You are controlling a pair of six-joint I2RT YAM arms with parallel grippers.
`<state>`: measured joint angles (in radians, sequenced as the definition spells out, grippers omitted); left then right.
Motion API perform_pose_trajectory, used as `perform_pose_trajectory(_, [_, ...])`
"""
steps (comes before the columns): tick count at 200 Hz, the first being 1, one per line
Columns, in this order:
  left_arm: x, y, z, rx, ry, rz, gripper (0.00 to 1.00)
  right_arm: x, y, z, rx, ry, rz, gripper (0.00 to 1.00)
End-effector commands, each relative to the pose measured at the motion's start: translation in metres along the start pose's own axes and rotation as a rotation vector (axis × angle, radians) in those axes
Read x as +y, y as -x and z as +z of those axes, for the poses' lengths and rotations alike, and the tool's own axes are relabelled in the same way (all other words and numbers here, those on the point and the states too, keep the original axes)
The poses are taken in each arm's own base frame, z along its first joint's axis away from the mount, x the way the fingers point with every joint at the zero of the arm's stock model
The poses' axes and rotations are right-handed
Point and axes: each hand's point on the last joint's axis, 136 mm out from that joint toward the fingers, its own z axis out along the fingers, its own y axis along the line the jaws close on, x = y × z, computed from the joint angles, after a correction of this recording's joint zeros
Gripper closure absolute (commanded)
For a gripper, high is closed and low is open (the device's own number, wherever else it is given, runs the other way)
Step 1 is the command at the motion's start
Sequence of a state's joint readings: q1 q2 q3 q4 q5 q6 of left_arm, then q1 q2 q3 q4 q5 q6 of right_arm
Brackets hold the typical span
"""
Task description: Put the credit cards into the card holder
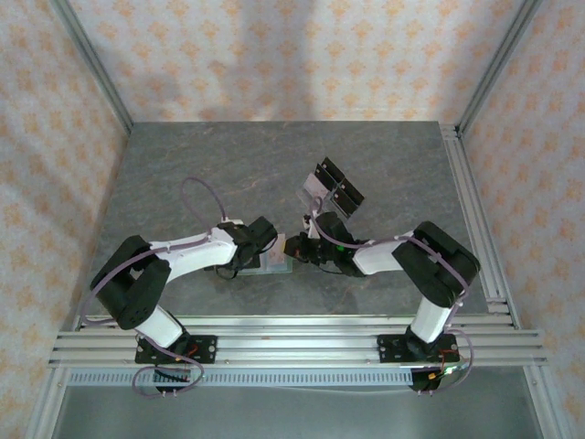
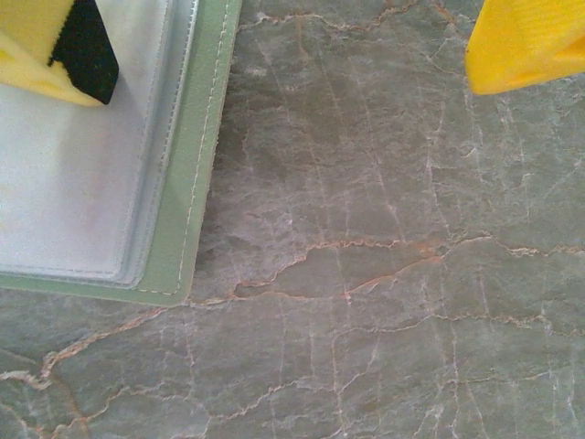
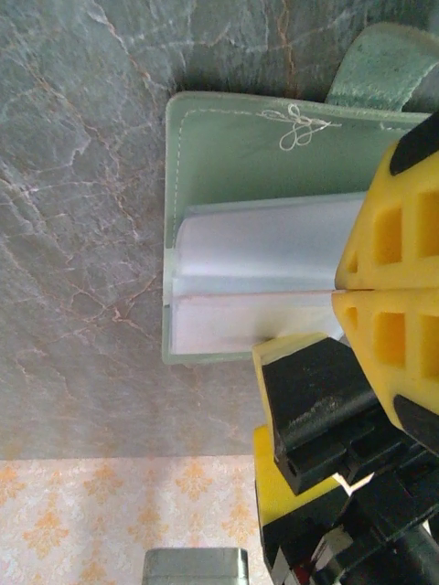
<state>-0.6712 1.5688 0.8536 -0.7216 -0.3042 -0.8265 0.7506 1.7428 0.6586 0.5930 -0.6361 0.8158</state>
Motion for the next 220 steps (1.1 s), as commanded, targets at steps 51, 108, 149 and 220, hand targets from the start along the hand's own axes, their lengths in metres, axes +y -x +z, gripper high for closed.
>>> perform_pose_trajectory(51, [0.021,-0.011,0.004,0.022,0.081,0.025,0.00,0.006,-0.006,0.012,0.013,0.061,0.008,1.00])
perform_pose_trajectory(108, [0.021,-0.011,0.005,0.023,0.080,0.024,0.00,0.002,-0.008,0.017,0.021,0.067,0.021,1.00])
perform_pose_trajectory(149, [0.020,-0.012,0.005,0.025,0.078,0.022,0.00,0.003,-0.008,0.020,0.028,0.073,0.026,1.00])
perform_pose_trajectory(220, [0.021,-0.012,0.005,0.024,0.079,0.023,0.00,0.002,-0.012,0.027,0.049,0.077,0.033,1.00])
